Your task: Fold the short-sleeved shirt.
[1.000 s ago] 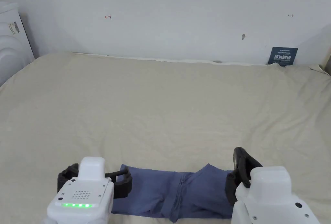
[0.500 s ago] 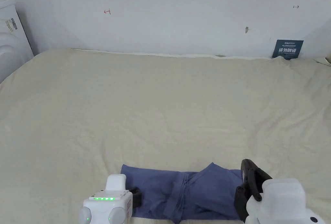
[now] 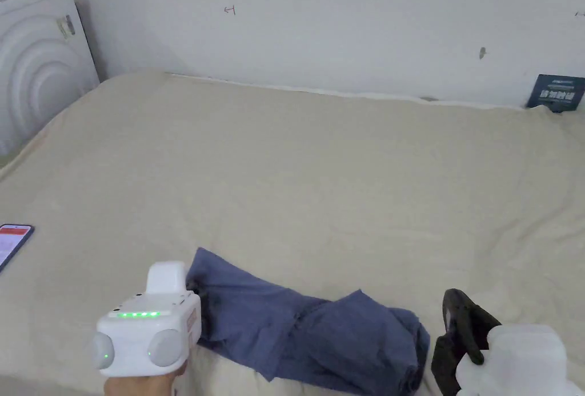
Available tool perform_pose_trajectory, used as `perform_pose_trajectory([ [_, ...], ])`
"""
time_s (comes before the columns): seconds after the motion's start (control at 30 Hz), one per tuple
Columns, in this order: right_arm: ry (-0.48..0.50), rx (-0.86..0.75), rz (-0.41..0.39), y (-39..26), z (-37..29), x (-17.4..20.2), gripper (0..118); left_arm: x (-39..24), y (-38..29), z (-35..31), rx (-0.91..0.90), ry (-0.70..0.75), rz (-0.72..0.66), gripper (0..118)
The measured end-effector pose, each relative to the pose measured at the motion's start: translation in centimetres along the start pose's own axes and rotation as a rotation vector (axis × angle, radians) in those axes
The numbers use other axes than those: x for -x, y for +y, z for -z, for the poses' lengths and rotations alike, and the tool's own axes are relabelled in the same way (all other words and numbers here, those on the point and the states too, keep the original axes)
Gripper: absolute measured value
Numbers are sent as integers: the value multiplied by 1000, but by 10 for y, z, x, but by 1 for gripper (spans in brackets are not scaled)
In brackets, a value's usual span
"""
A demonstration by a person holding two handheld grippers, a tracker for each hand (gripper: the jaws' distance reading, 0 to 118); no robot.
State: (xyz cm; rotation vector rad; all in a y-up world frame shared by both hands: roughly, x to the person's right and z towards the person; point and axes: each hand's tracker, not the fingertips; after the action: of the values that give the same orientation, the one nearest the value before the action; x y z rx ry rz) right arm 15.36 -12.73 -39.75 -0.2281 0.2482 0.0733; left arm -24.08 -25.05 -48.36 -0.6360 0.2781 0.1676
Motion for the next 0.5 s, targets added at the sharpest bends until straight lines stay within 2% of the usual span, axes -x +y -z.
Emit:
perform_pose_trajectory([
  [0.07,11,1,1,-1,2,3,1,33,5,-12,-39,81,2,7],
  [0.13,19,-1,3,-1,4,7,1,56,9,-23,-61,171,66,7],
  [0.27,50,1,27,-4,9,13,0,68,14,-45,-88,145,56,7],
  [0.33,59,7,23,-5,9,15,1,49,14,-56,-129,132,56,7],
  [0.5,44,0,34,-6,4,10,0,-48,1,-73,-211,-50,279,7],
])
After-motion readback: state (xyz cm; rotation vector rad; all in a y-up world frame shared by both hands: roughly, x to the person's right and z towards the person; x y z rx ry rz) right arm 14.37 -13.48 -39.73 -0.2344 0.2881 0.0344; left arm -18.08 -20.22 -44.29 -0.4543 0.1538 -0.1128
